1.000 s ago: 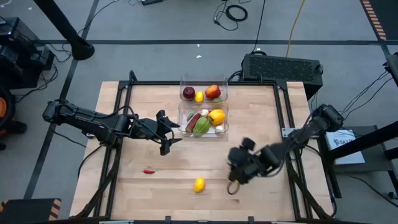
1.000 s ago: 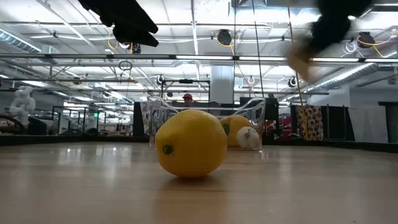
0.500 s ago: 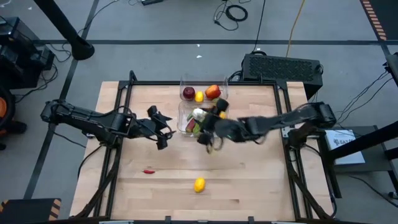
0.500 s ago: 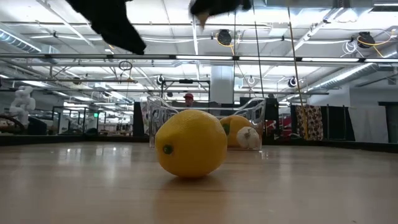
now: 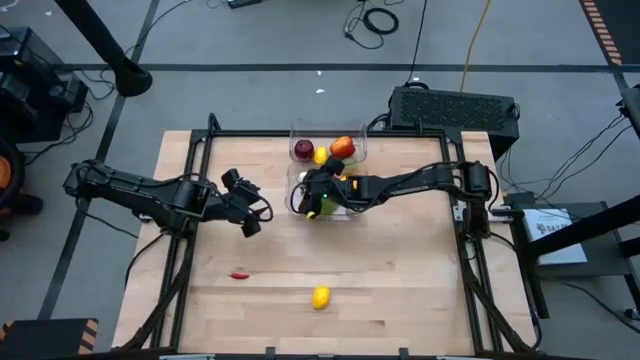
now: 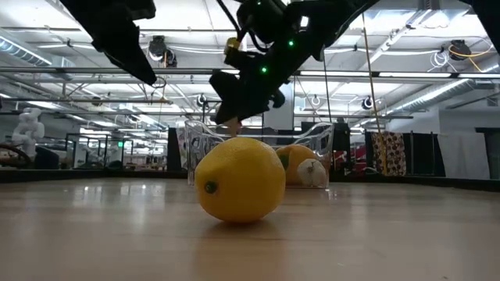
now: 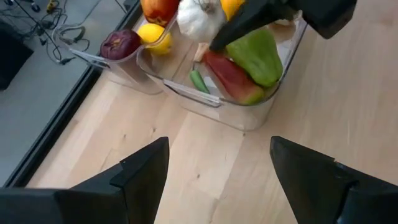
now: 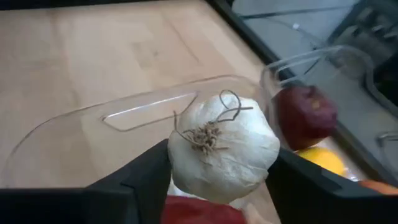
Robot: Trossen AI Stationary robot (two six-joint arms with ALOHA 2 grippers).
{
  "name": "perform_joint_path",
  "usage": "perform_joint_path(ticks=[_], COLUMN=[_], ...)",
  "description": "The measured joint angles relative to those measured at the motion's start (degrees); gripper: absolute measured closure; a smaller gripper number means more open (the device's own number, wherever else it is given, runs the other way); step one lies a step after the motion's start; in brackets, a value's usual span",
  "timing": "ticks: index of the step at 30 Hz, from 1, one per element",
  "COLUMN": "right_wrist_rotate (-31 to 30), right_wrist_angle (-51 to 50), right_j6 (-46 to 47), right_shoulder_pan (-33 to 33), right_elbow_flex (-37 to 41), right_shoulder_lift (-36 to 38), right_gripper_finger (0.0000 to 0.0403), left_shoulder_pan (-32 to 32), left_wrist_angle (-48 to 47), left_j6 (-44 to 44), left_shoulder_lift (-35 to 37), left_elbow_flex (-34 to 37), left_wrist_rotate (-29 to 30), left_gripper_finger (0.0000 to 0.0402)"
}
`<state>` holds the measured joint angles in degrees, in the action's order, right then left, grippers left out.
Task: Sort produce into baskets
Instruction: Put the garlic into the bottom transparent bin, then put the red chili pepper into the bottom transparent bin
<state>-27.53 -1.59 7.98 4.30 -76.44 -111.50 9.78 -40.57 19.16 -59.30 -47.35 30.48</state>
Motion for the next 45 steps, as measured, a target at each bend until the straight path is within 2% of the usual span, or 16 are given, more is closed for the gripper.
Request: perform_joint_path(ticks=[8, 15, 19, 23, 27, 30, 34, 38, 41, 45], right_wrist_rotate=[5.2, 5.1, 5.2, 5.2, 5.2, 5.2, 5.3, 5.2, 5.3, 5.2], right_wrist_angle=[0.7, -10.5, -21.1, -28.8, -32.3, -31.3, -28.1, -26.7, -26.6, -26.5], right_j6=[-2.5, -1.0, 4.2, 9.9, 13.9, 14.0, 12.5, 12.6, 13.8, 14.9], right_shoulder_pan=[-0.2, -6.3, -13.2, -20.8, -28.2, -32.9, -37.0, -38.8, -39.1, -38.2], right_elbow_flex=[0.0, 0.0, -0.1, -0.1, -0.1, -0.1, -0.1, -0.1, 0.0, 0.0], right_shoulder_lift=[2.0, 12.7, 18.9, 21.1, 19.9, 17.0, 12.4, 8.0, 5.6, 4.0], right_gripper_finger=[0.0091, 0.0082, 0.0088, 0.0089, 0.009, 0.009, 0.009, 0.009, 0.009, 0.009], left_shoulder_pan=[0.0, 0.1, 0.7, 4.5, 10.8, 16.7, 24.1, 30.9, 34.0, 37.2], left_wrist_angle=[-0.9, -0.9, -0.3, 0.7, 0.6, 0.4, -2.3, -2.4, -0.5, 0.6], left_j6=[-0.5, 0.3, 1.6, 3.3, 10.7, 16.4, 26.1, 31.8, 36.0, 37.5], left_shoulder_lift=[0.0, 0.0, 0.0, -0.1, 0.0, -0.1, -1.3, -4.0, -6.3, -10.5], left_elbow_flex=[0.0, 0.0, 0.0, 2.9, 5.4, 6.9, 7.4, 7.9, 8.4, 8.4], left_wrist_rotate=[0.1, -1.2, -7.4, -17.6, -24.5, -26.2, -24.9, -23.1, -21.2, -18.3], left_gripper_finger=[0.0116, 0.0116, 0.0116, 0.0116, 0.0116, 0.0116, 0.0116, 0.0116, 0.0116, 0.0116])
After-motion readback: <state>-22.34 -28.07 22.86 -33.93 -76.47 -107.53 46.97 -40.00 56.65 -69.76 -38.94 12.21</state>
